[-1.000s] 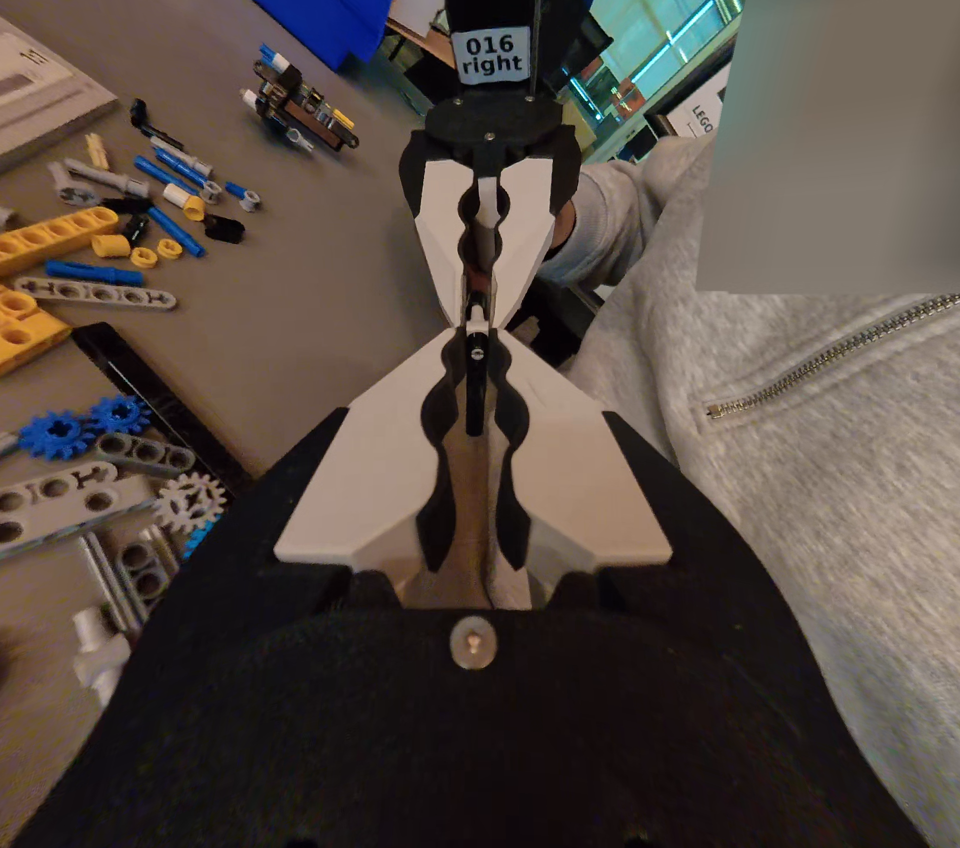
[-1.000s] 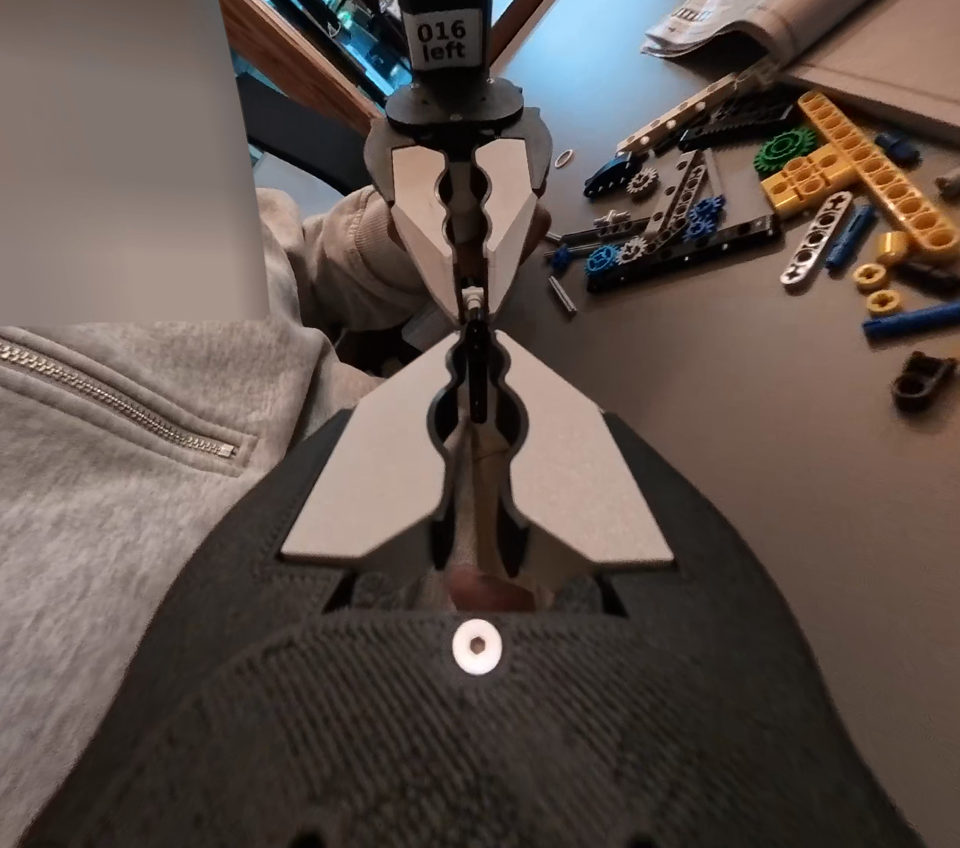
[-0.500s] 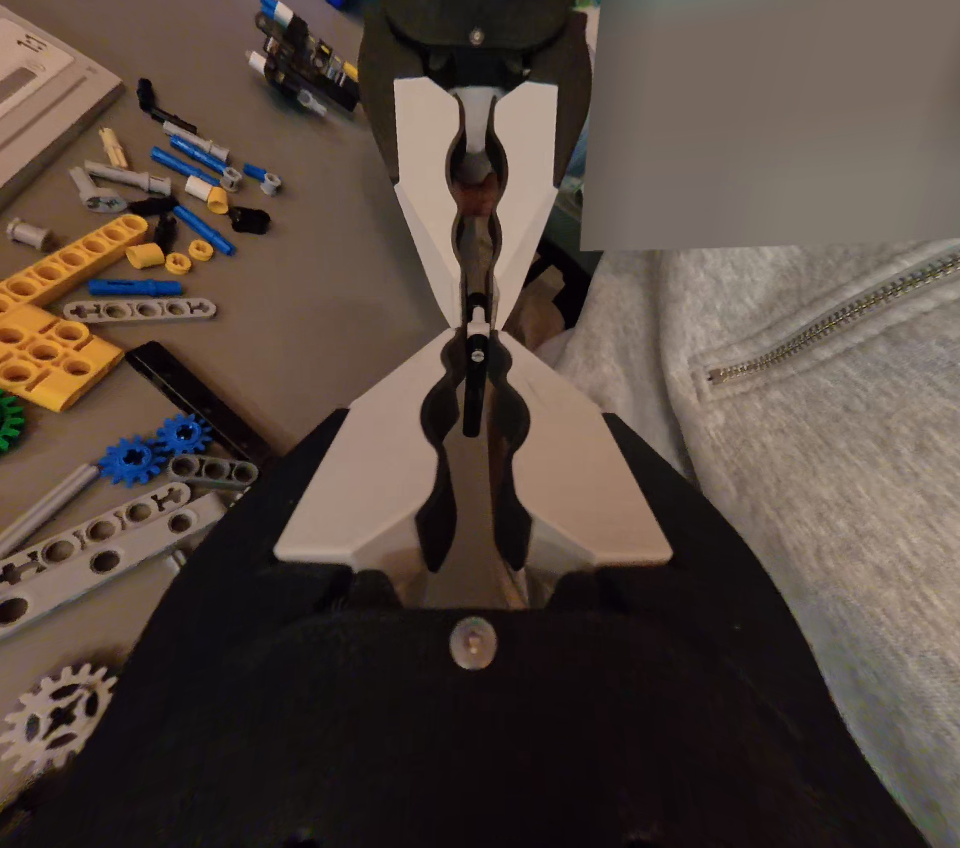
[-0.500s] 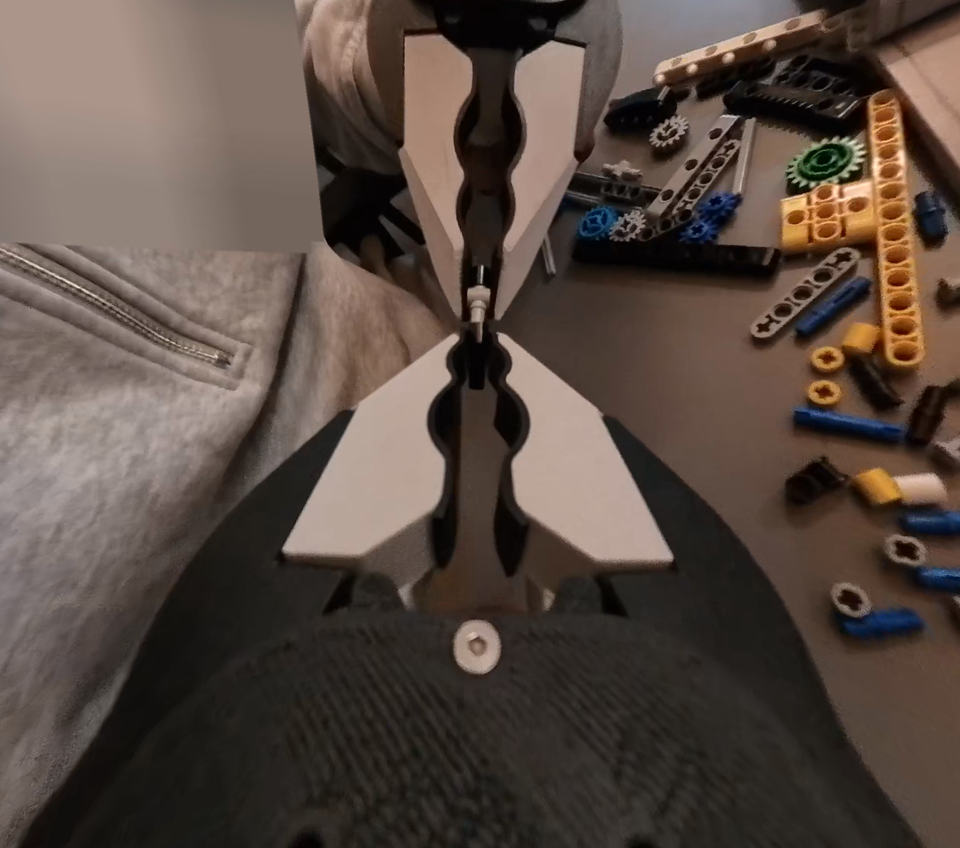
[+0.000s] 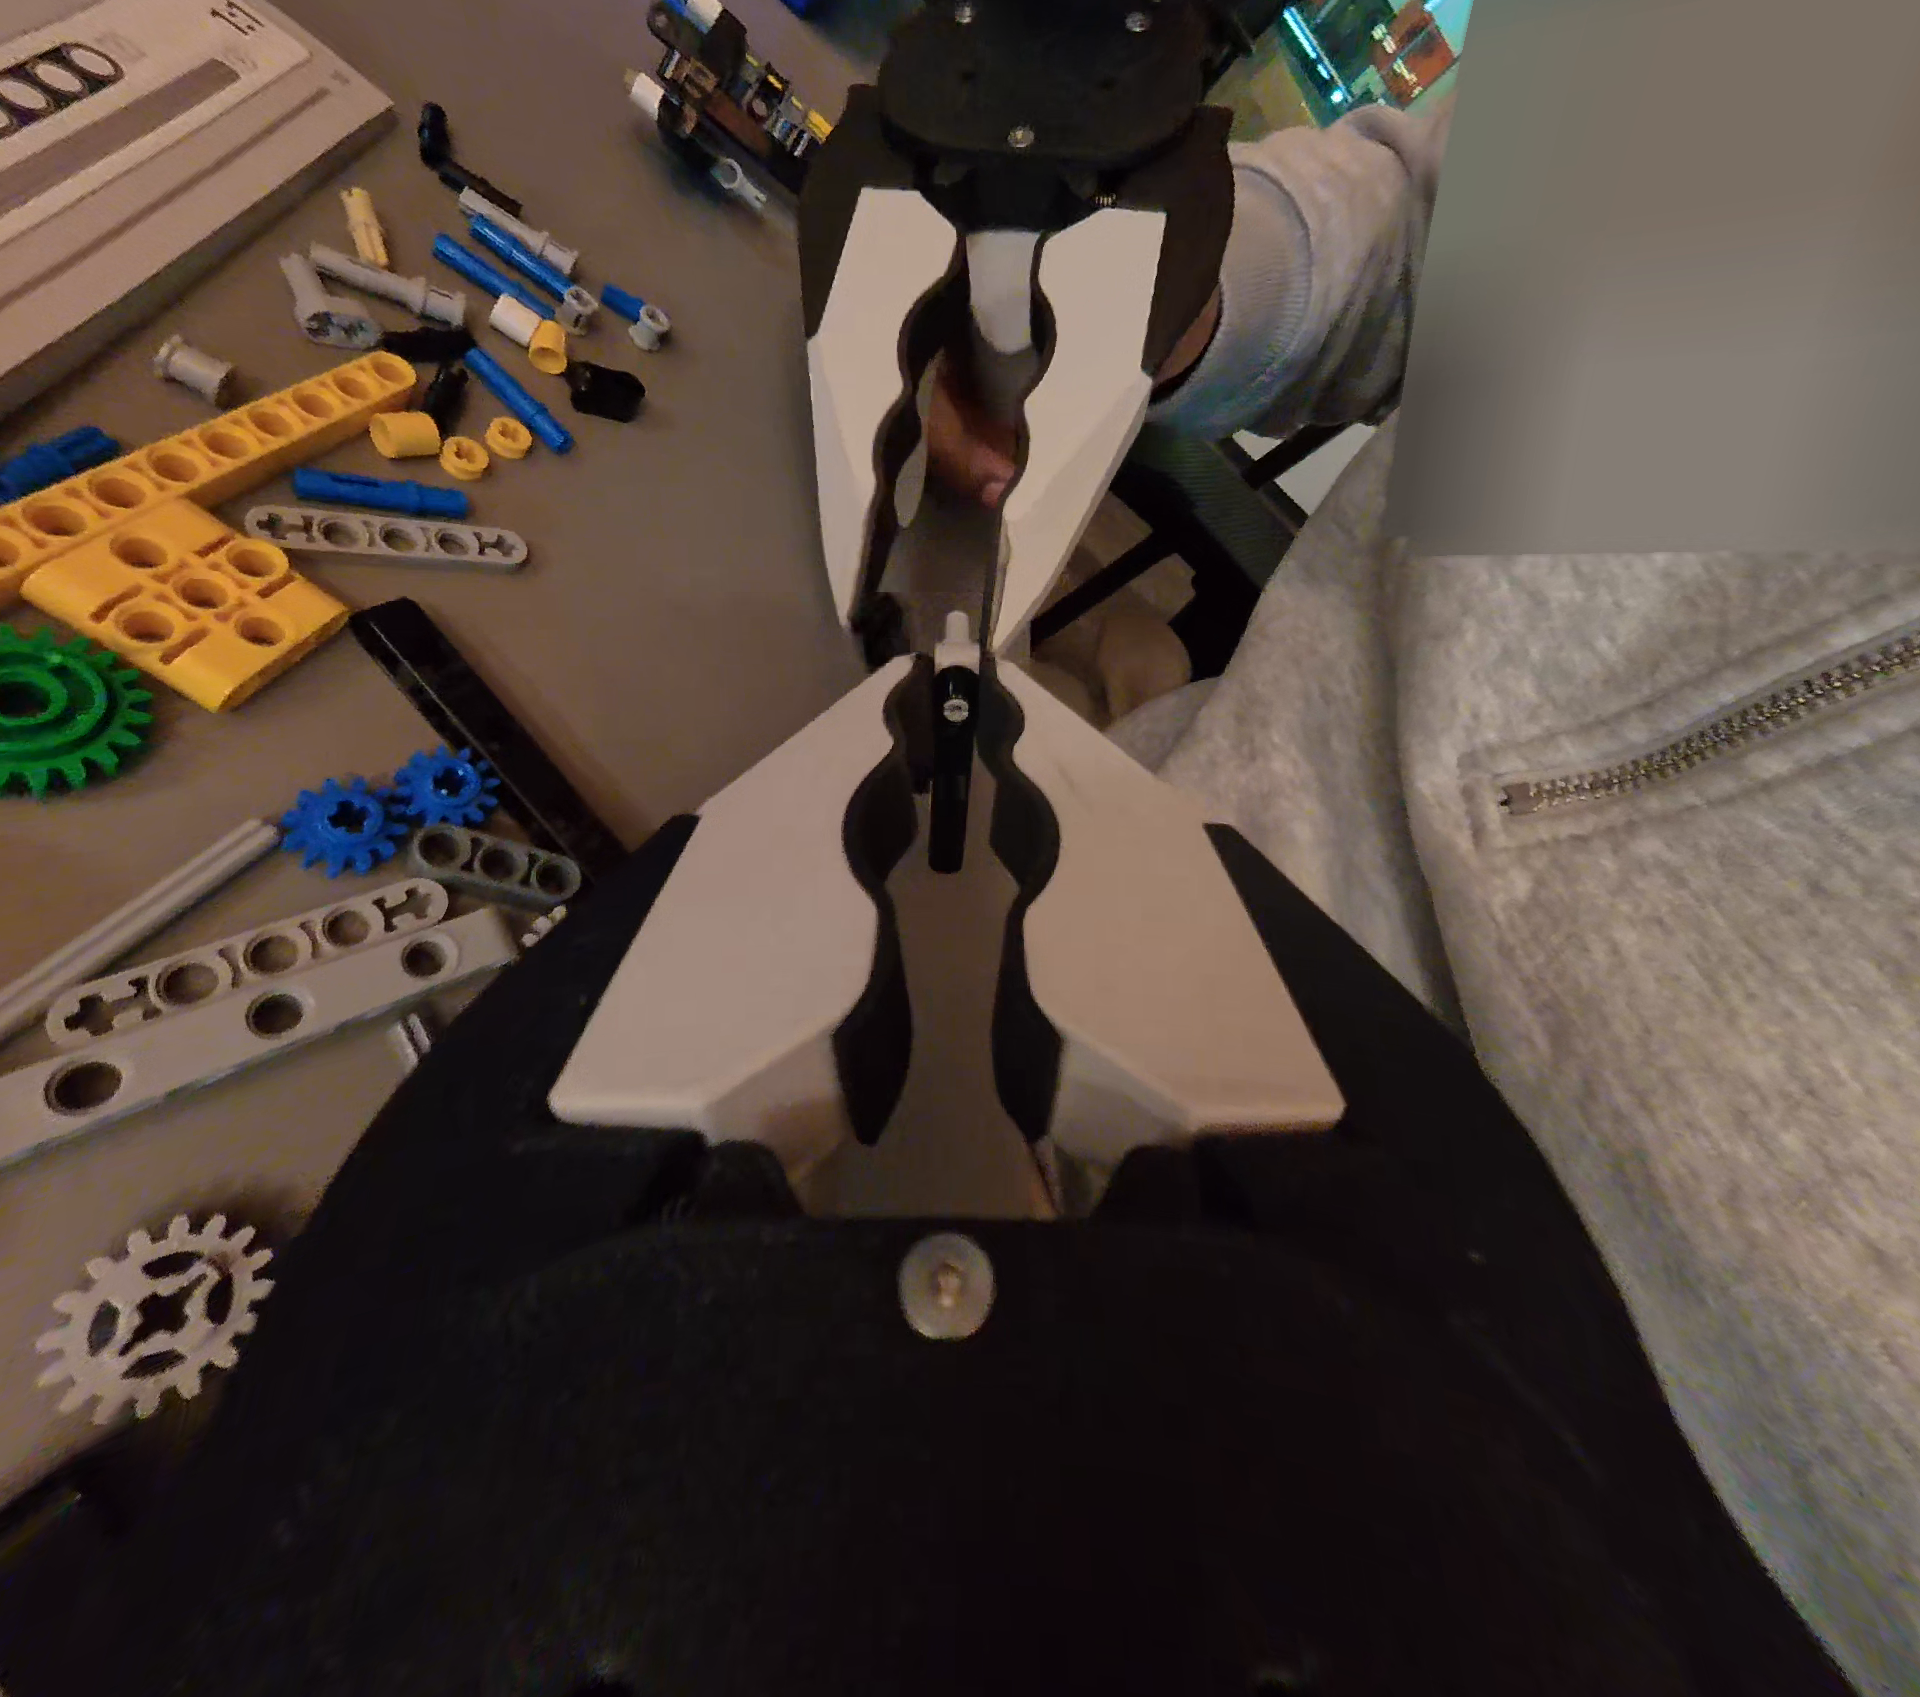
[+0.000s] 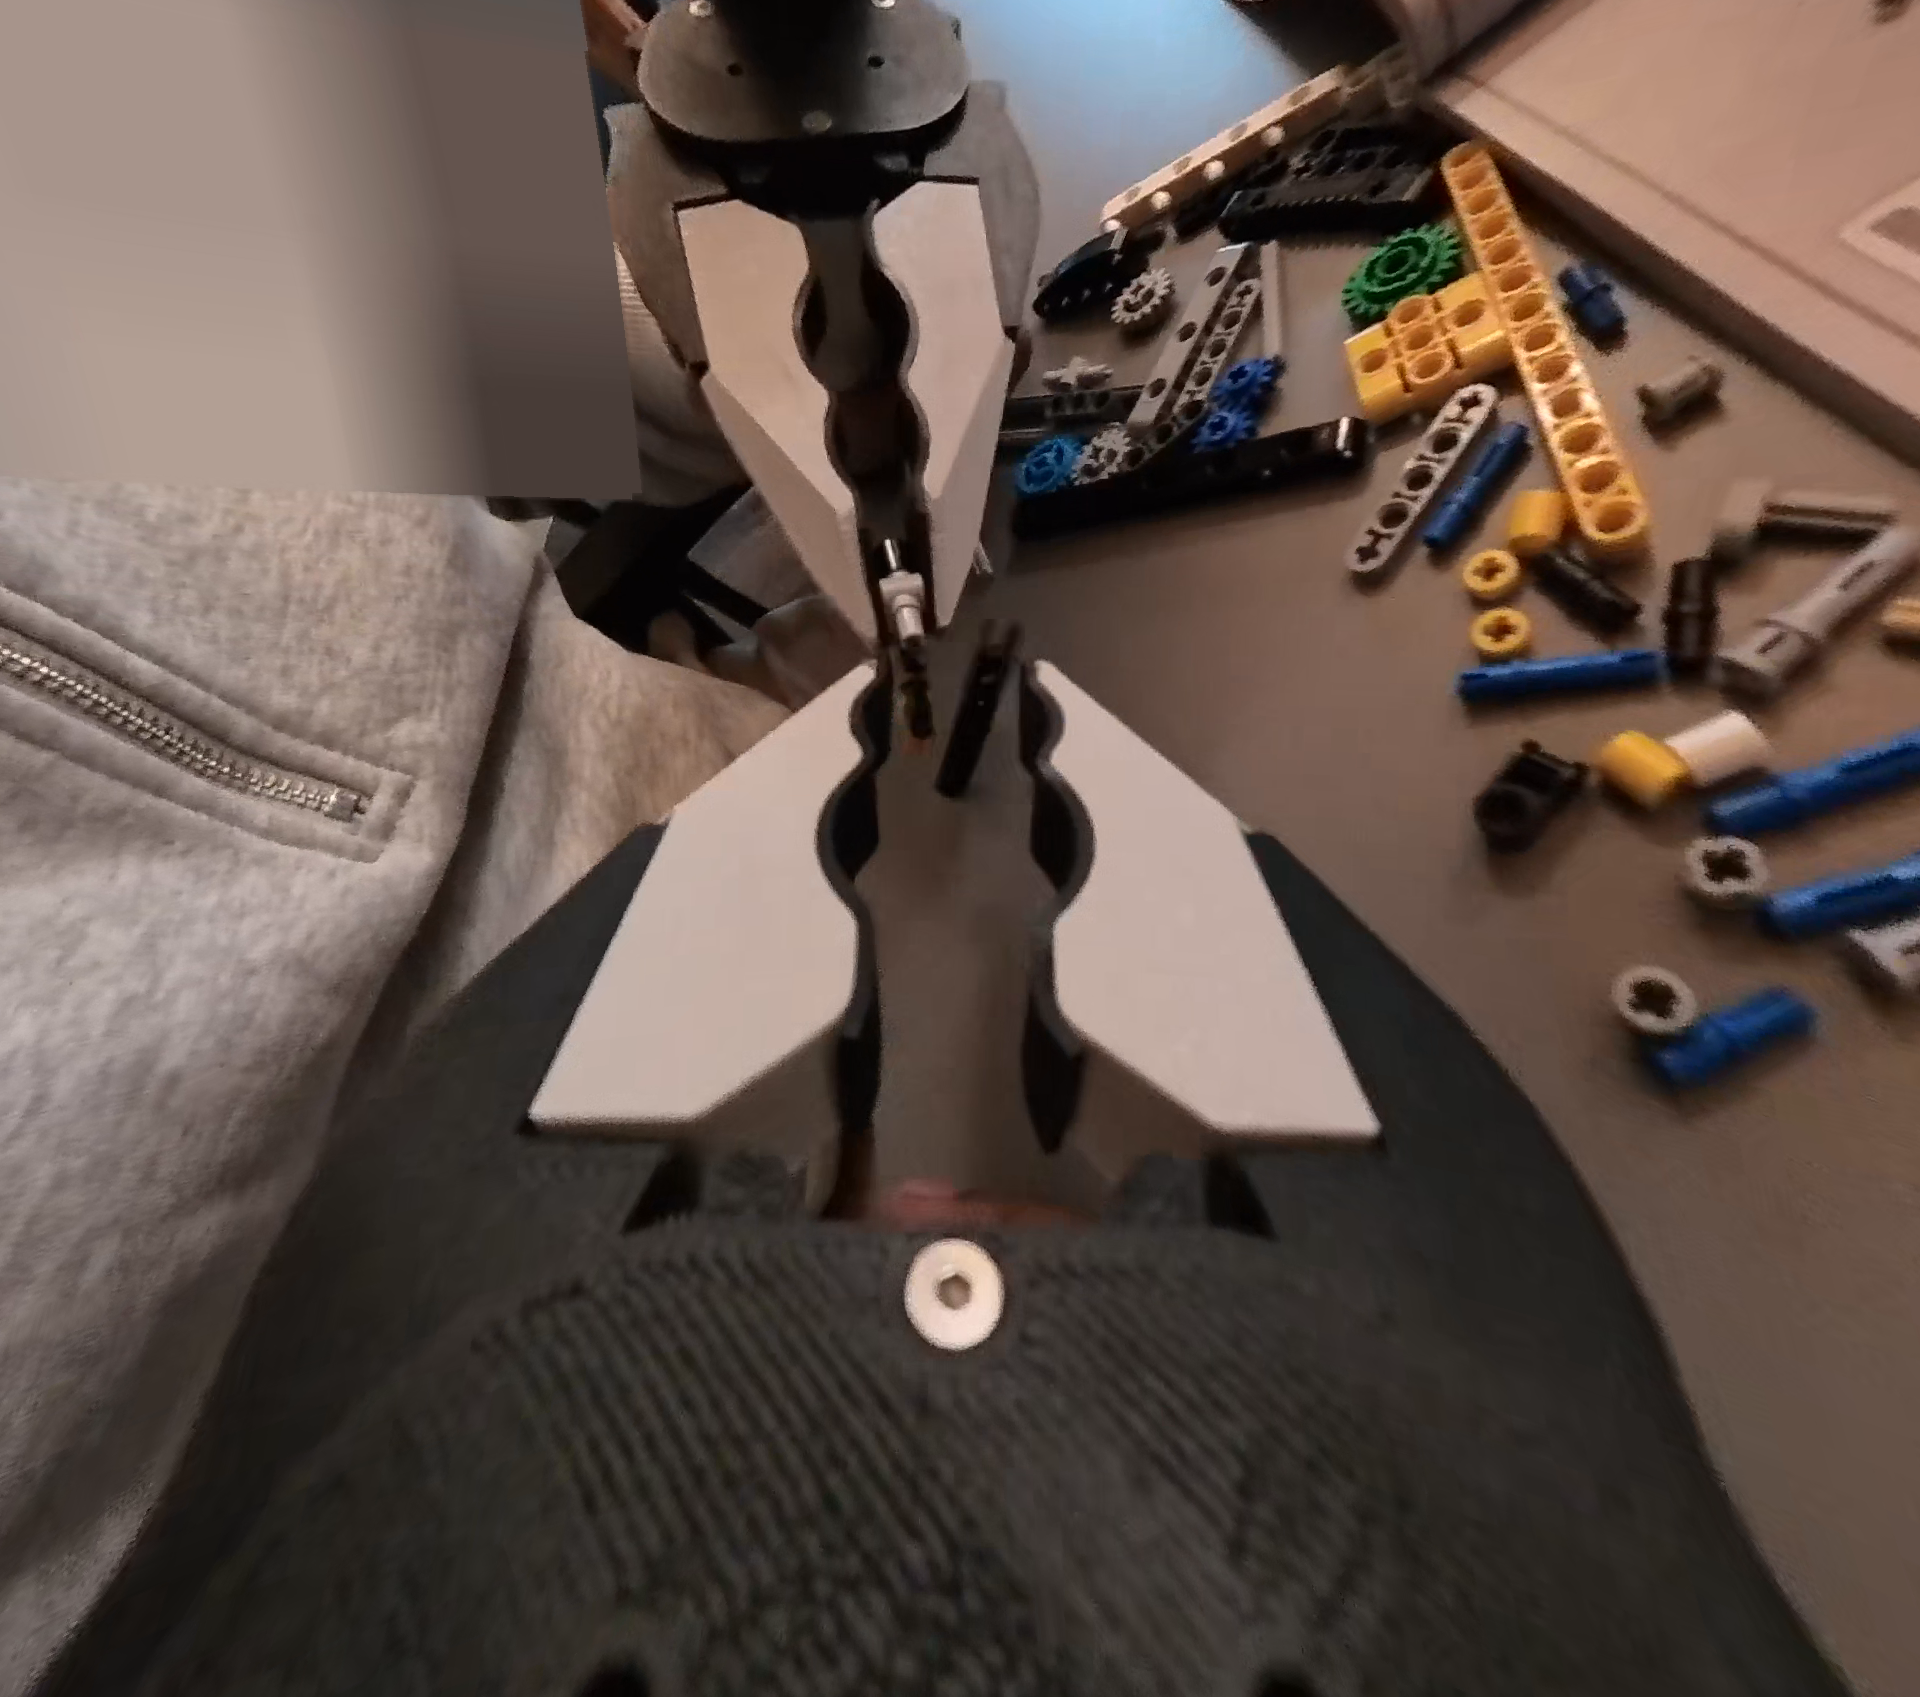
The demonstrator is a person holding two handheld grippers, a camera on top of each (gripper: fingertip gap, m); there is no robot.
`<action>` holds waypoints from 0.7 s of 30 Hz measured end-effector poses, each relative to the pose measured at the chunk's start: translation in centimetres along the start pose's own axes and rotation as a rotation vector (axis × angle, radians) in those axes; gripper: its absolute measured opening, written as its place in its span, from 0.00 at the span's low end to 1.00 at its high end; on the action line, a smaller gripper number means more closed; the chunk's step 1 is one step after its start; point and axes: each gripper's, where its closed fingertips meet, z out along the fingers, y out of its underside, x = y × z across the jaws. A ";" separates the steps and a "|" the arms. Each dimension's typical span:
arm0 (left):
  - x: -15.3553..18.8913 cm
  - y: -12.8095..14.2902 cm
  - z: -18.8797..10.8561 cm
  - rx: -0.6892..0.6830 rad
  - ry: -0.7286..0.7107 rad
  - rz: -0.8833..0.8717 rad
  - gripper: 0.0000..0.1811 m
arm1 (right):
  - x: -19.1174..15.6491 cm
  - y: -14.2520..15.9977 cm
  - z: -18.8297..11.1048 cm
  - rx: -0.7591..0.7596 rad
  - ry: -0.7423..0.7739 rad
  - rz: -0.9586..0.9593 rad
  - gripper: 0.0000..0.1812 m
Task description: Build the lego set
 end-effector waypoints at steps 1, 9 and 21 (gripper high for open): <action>0.0 0.1 0.0 -0.003 -0.006 -0.004 0.03 | 0.1 0.1 -0.2 0.000 0.008 0.003 0.13; -0.7 -0.5 -1.0 0.079 -0.090 -0.103 0.02 | 0.2 -0.2 -1.1 0.047 0.177 -0.109 0.19; -2.2 -3.4 -5.6 0.653 -0.236 -0.418 0.03 | -3.3 -2.8 1.8 0.252 0.474 -0.462 0.22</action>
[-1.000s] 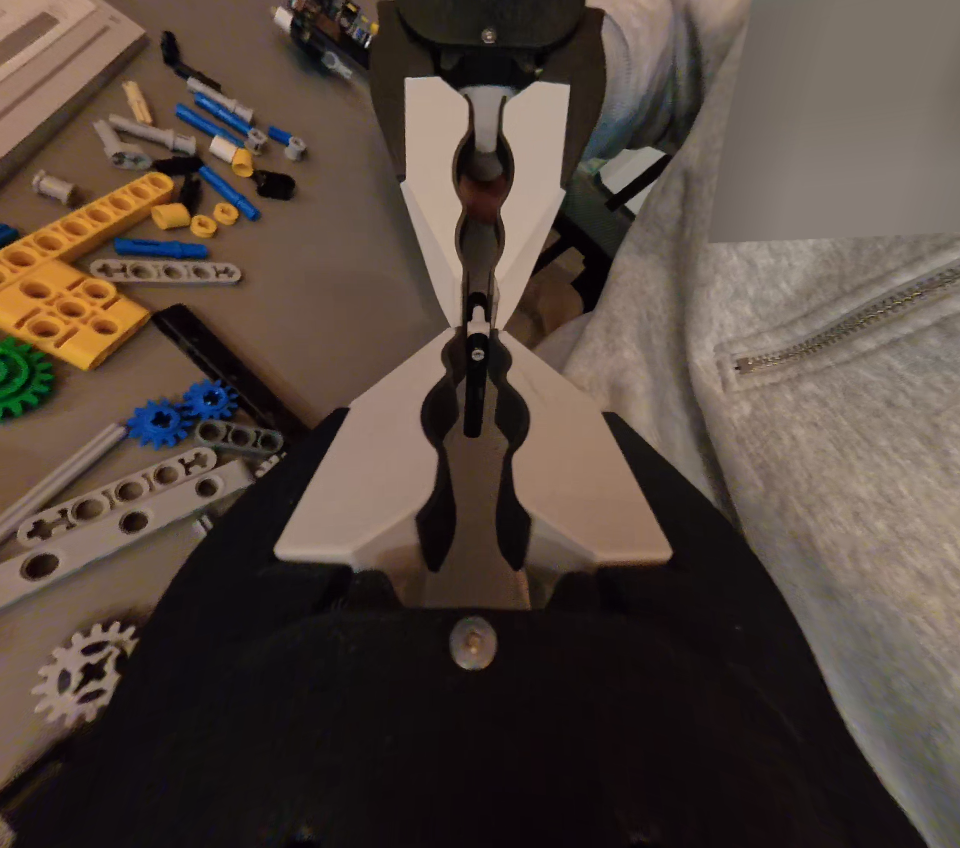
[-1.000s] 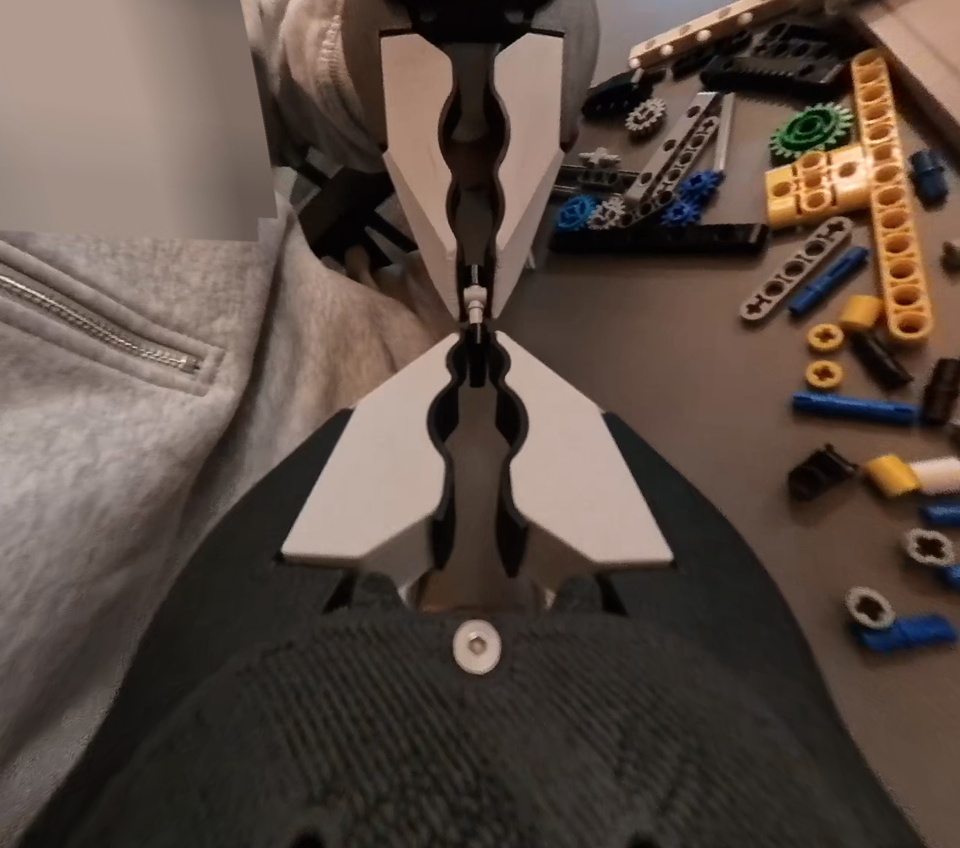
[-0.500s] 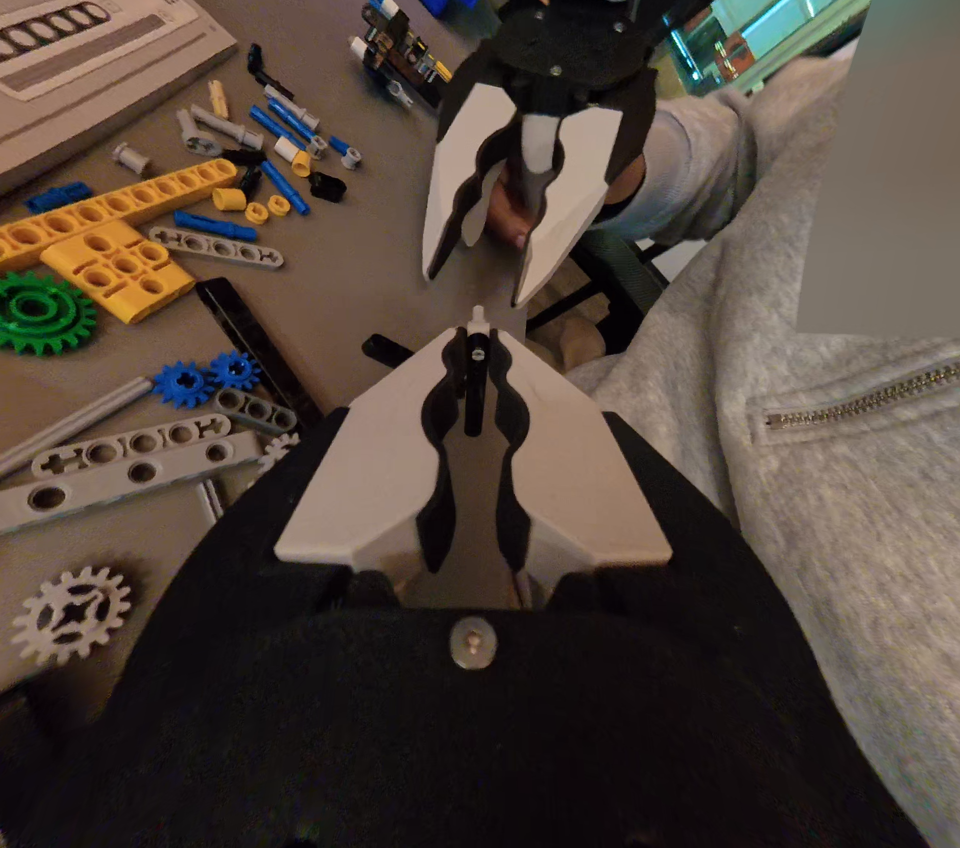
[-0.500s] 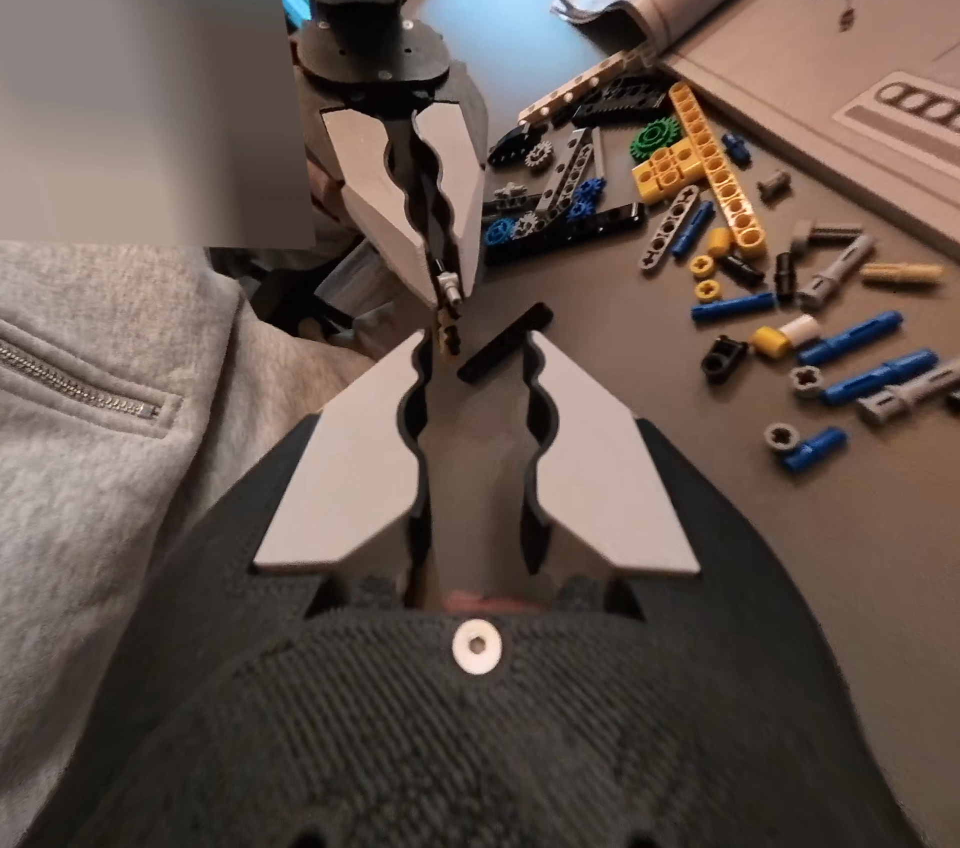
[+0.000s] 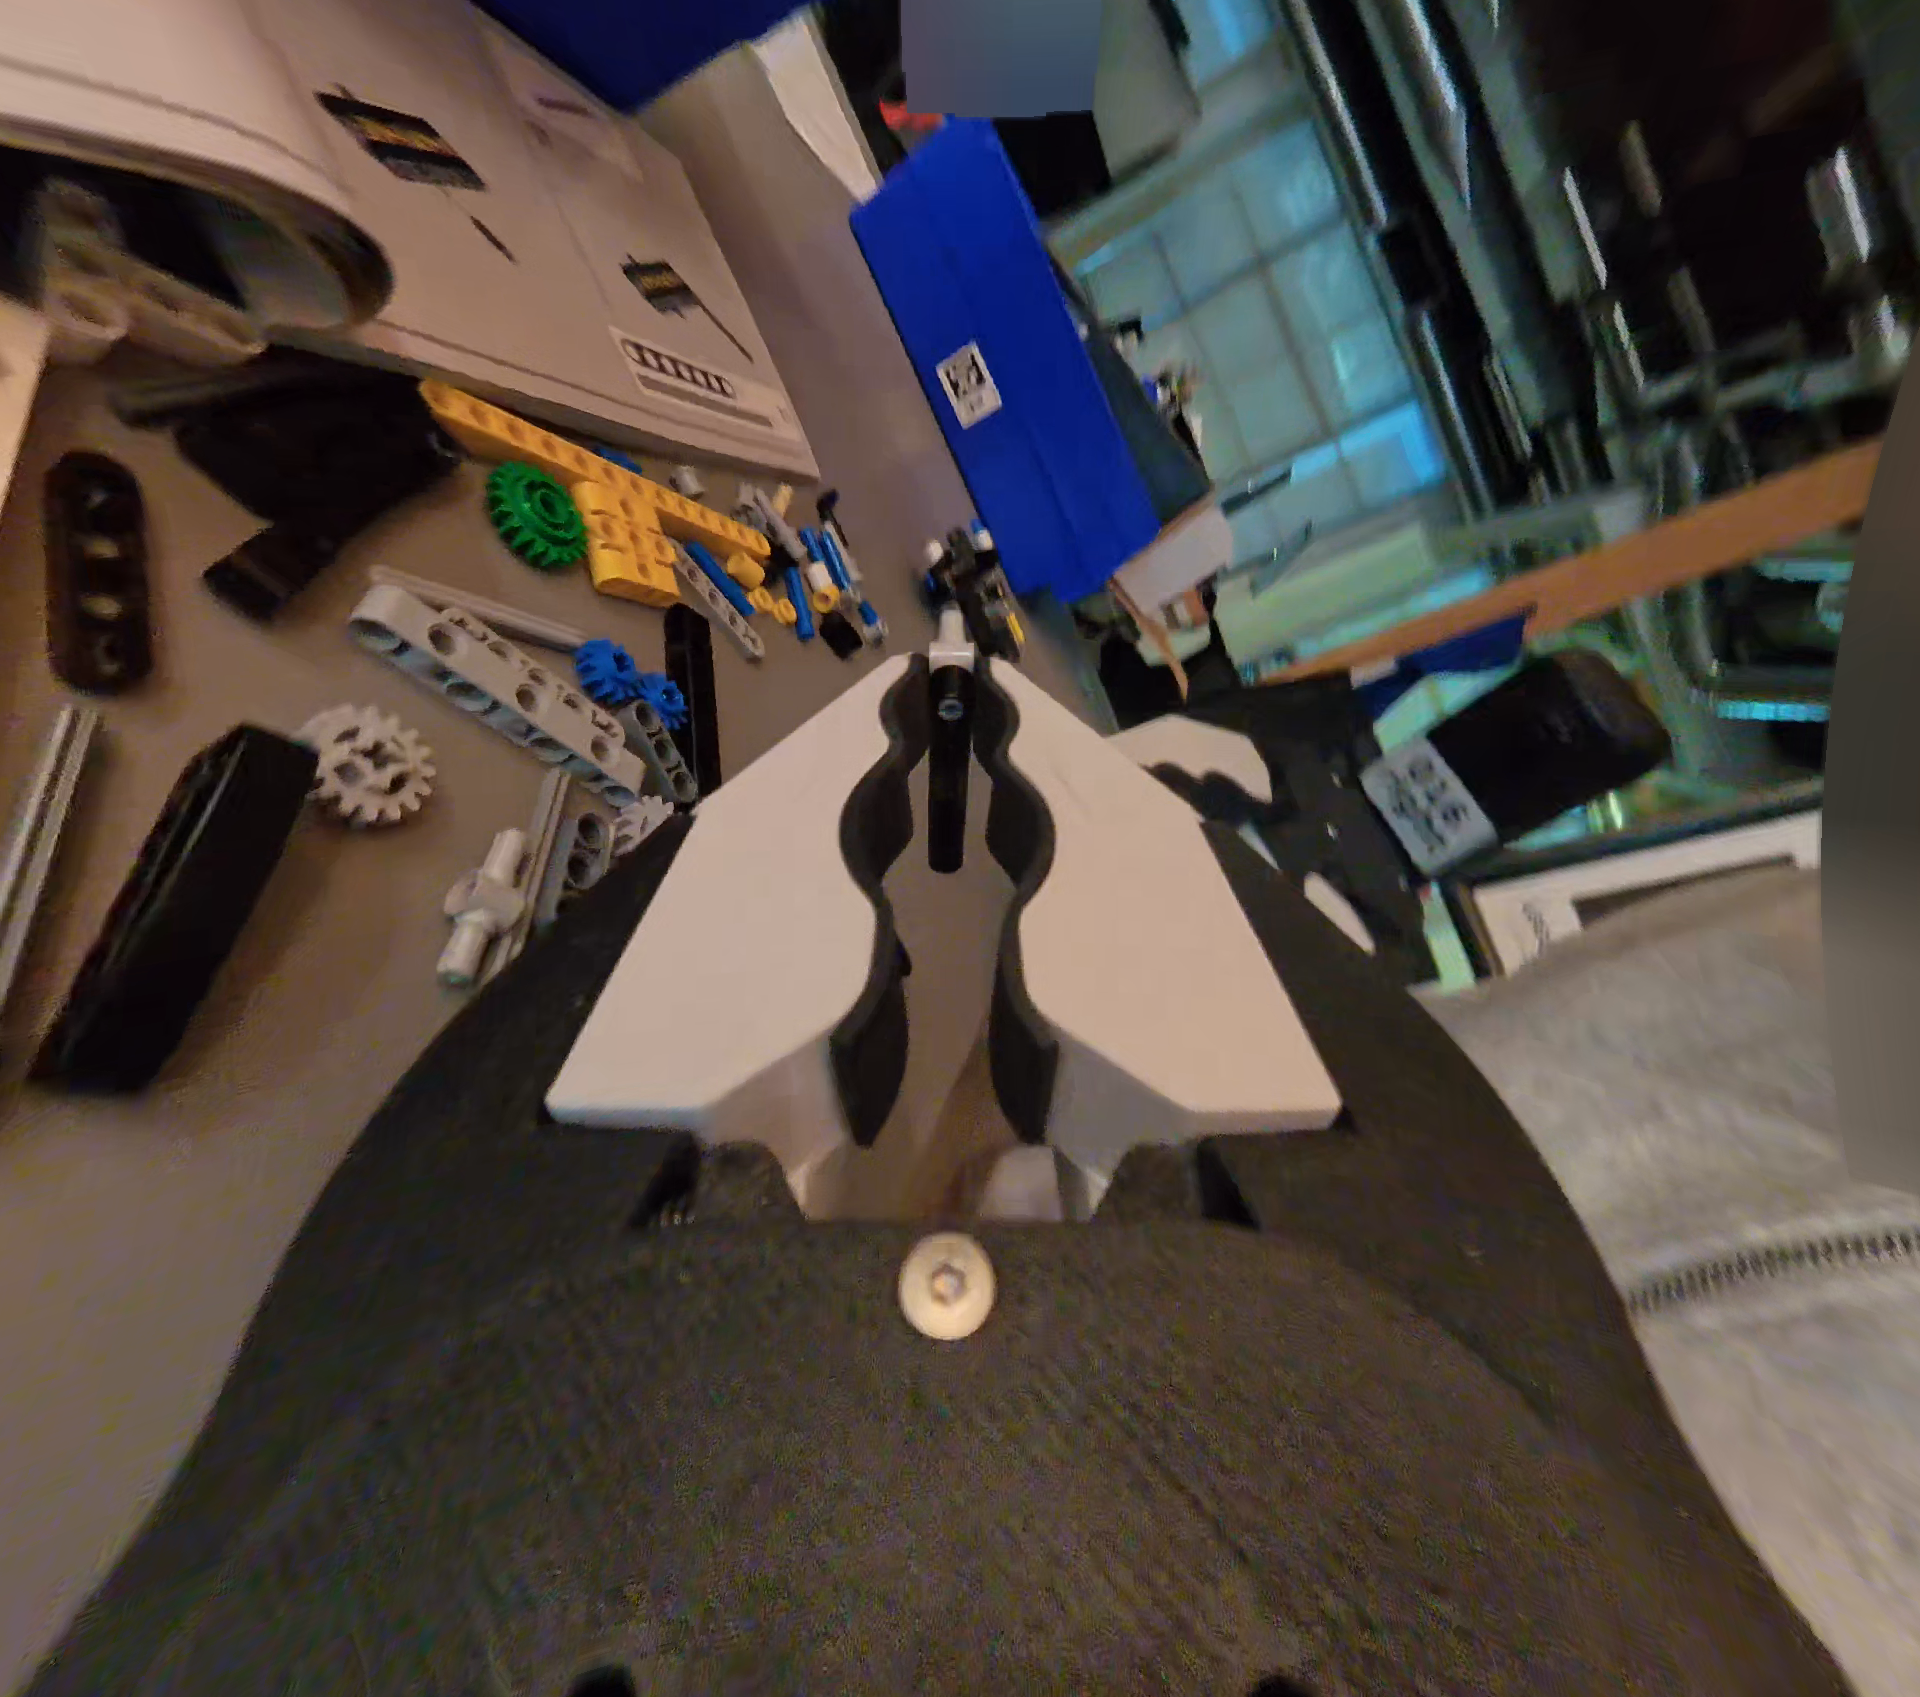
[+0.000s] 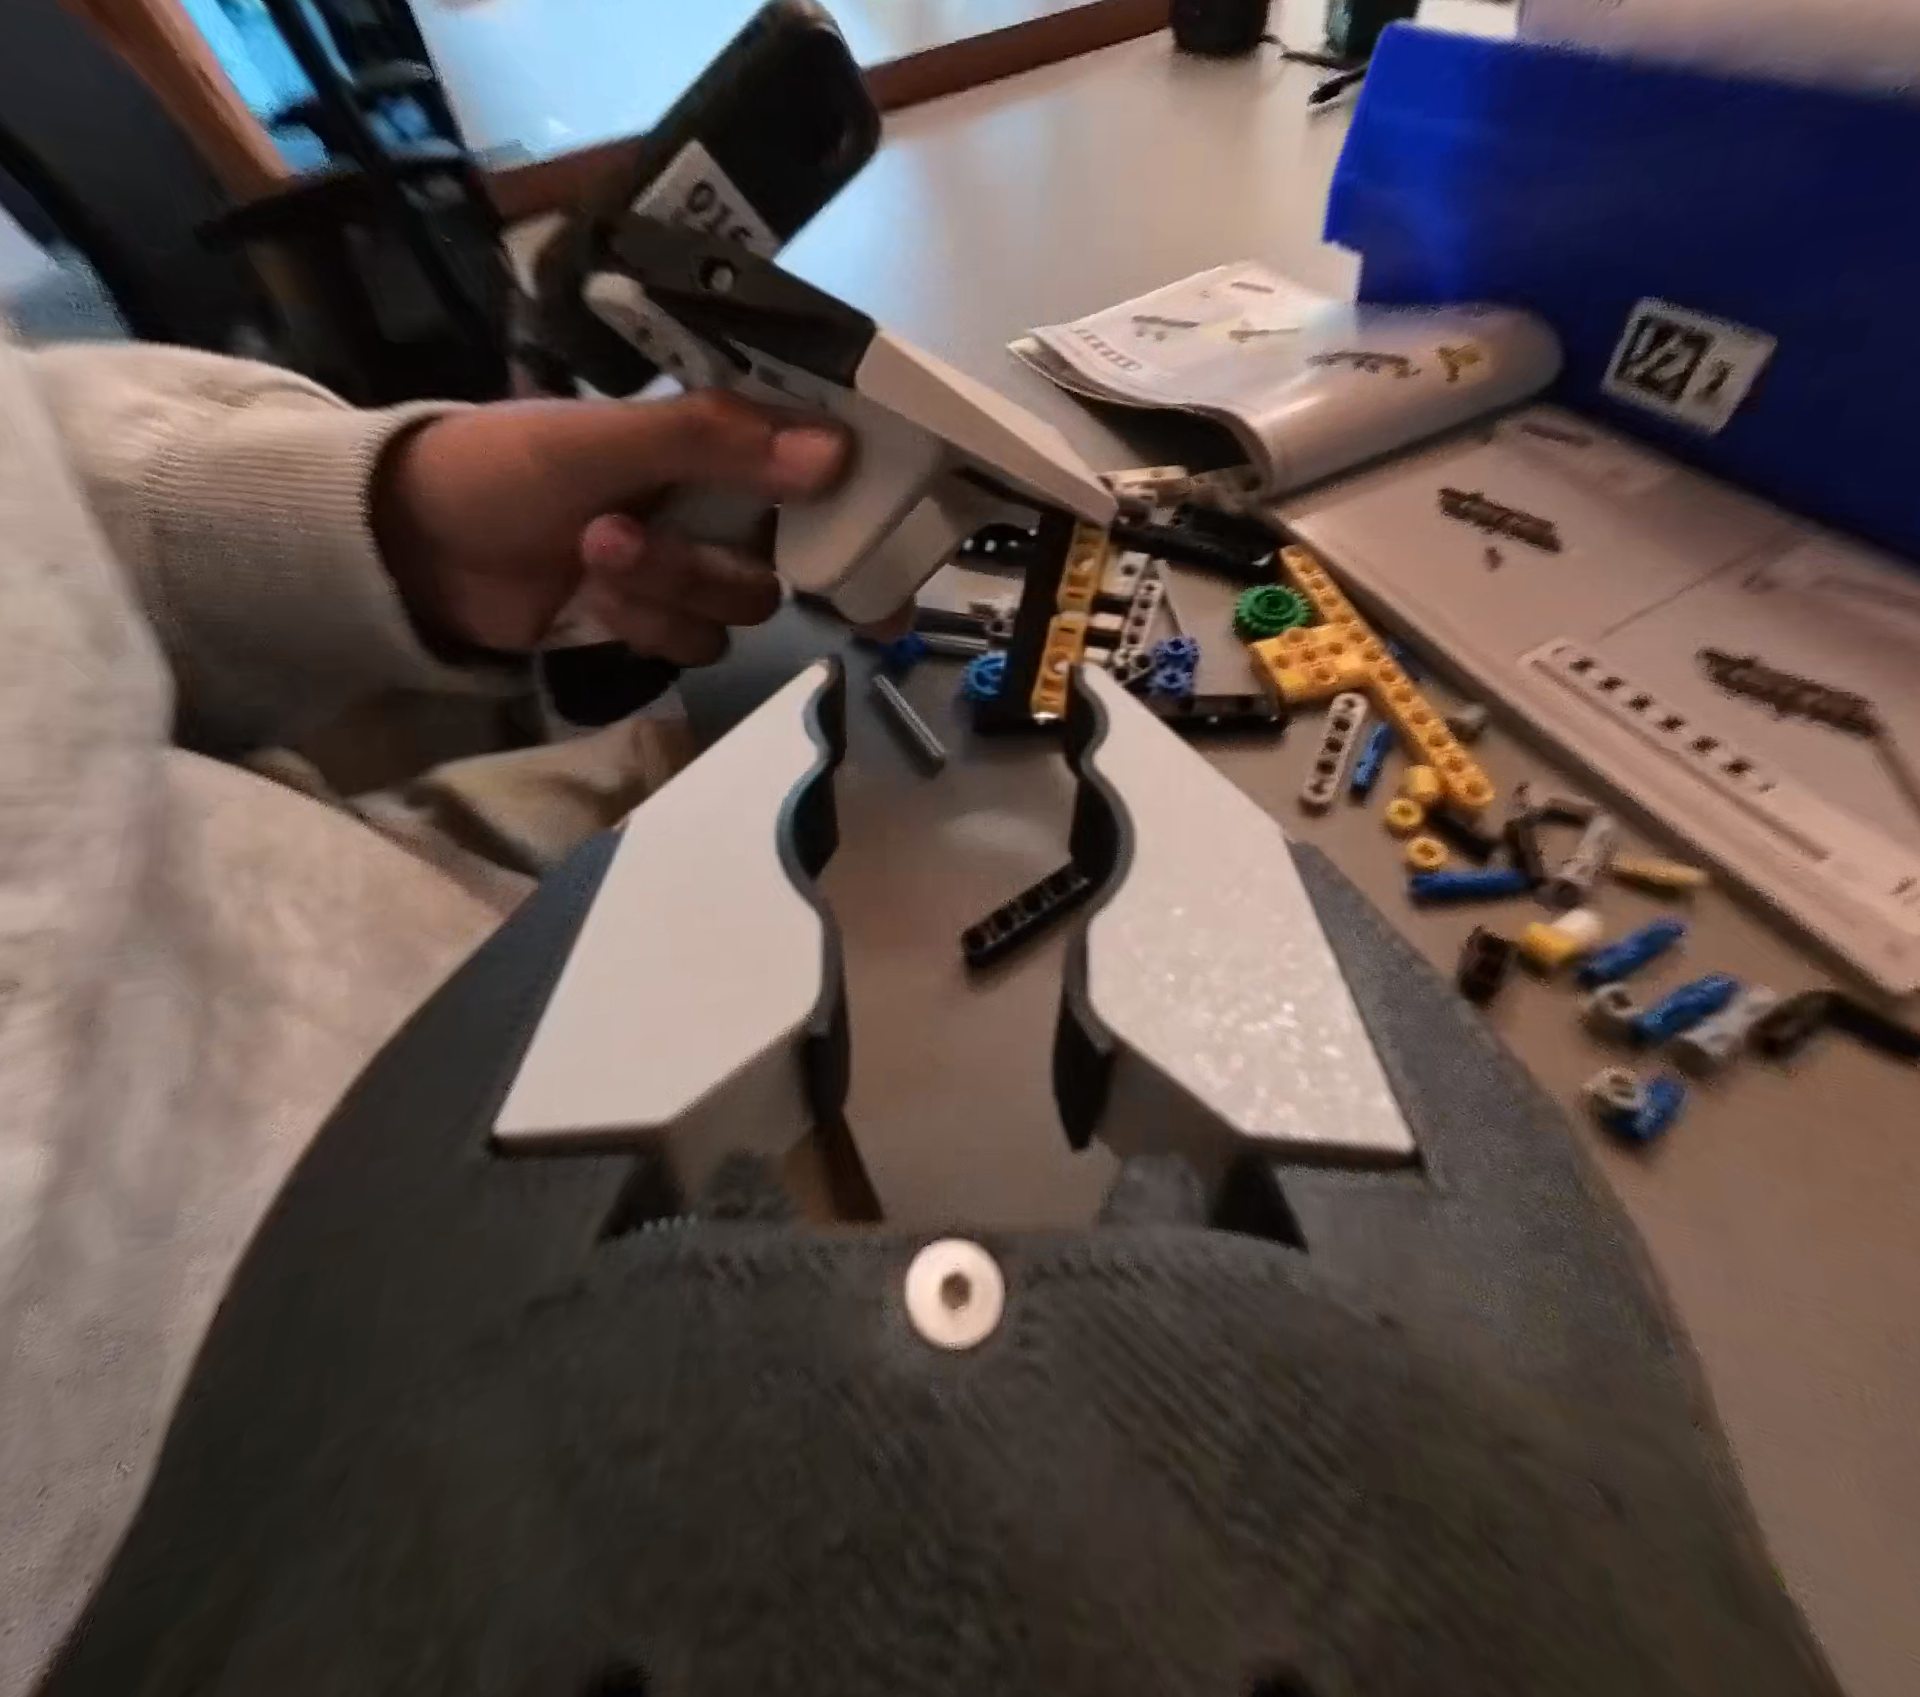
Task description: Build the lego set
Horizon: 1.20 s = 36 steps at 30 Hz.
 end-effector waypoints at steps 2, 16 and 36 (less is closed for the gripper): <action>0.1 -0.2 -0.2 0.077 -0.013 -0.041 0.03 | 0.3 0.2 0.4 -0.038 0.106 -0.146 0.23; 2.3 1.7 -0.6 0.265 0.045 -0.220 0.03 | 0.5 -0.6 1.3 -0.198 0.570 -1.069 0.05; 1.8 8.6 0.2 -0.194 -0.064 0.283 0.23 | 4.7 5.6 -4.4 -0.219 0.339 0.541 0.03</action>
